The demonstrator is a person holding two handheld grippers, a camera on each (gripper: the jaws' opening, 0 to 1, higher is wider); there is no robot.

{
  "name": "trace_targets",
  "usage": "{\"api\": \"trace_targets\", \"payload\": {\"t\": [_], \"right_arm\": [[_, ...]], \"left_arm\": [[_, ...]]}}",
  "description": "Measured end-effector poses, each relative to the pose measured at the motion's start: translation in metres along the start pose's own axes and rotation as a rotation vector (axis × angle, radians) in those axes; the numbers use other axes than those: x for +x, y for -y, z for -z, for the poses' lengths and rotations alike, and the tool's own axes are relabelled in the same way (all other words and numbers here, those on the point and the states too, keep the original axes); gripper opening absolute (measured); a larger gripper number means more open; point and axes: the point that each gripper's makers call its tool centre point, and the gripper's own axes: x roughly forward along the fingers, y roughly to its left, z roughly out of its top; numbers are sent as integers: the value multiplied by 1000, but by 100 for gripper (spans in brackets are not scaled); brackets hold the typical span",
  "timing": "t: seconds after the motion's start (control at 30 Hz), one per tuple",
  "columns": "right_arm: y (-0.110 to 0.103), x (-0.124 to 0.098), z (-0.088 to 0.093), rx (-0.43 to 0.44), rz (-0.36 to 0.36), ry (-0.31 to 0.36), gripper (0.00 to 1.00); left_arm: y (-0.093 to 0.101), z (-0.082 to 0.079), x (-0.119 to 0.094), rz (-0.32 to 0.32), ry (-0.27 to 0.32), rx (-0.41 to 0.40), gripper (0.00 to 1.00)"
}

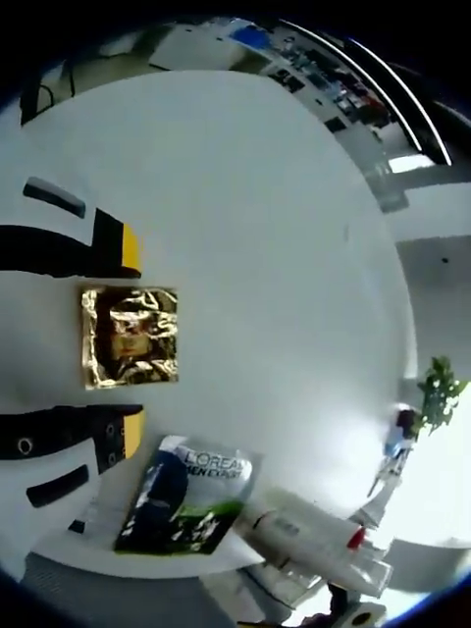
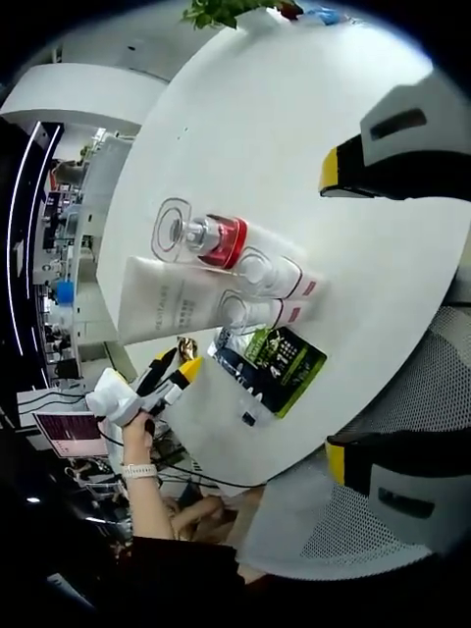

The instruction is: Arrange the skincare products in the storage area until every visible bottle or jar stands upright without overlapping.

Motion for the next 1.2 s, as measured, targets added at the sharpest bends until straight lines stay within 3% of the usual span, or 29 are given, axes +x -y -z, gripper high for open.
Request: {"api": "trace_targets", "payload": {"t": [0.83, 1.0, 1.2], "right_arm": [[1, 0, 6, 27, -3, 7, 100], [0, -1, 4, 16, -4, 6, 100], [0, -1, 2, 6, -7, 8, 100]], "left_arm": [[4, -1, 1, -35, 17, -17, 37], [8, -2, -2, -45, 12, 33, 36], [13, 3, -5, -33, -10, 38, 36]]}}
